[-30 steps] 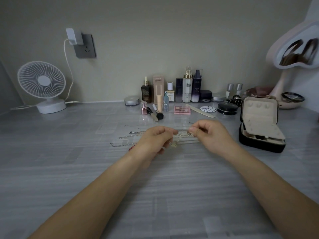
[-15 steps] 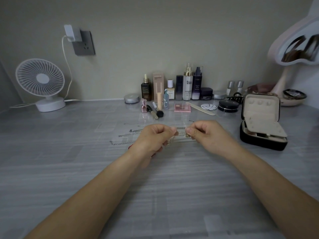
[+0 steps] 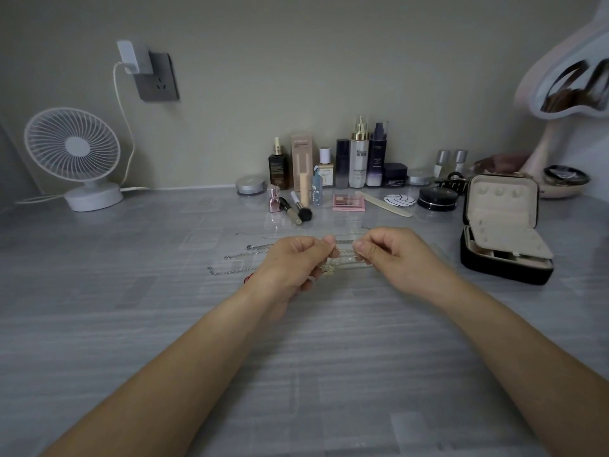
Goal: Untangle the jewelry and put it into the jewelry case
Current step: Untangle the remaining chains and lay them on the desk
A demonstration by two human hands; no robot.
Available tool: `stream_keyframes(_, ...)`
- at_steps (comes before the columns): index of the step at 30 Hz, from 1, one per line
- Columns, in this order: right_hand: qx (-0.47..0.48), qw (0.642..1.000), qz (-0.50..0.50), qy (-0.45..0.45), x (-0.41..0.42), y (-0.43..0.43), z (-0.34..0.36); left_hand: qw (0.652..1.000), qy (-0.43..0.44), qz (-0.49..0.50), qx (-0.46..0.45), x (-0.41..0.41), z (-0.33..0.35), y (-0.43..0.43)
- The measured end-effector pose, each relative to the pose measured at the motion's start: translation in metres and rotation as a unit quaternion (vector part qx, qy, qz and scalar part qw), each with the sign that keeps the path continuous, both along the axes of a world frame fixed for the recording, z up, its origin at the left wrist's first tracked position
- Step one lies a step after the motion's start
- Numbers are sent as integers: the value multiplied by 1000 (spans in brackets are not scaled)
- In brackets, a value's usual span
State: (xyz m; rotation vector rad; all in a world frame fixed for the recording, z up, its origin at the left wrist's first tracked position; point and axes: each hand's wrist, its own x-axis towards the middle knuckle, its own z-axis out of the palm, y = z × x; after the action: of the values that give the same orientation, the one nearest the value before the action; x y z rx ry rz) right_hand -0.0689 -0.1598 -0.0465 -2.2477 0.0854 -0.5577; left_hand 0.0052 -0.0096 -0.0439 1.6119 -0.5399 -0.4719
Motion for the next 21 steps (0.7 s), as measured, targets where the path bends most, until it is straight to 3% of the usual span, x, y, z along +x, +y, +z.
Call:
stream_keyframes(10, -4, 1000, 18, -9, -1, 9, -3, 993, -93, 4, 65, -6, 3, 2)
stream_keyframes(21, -168, 985, -36, -18, -1, 8, -8, 988, -107, 9, 111, -8, 3, 1)
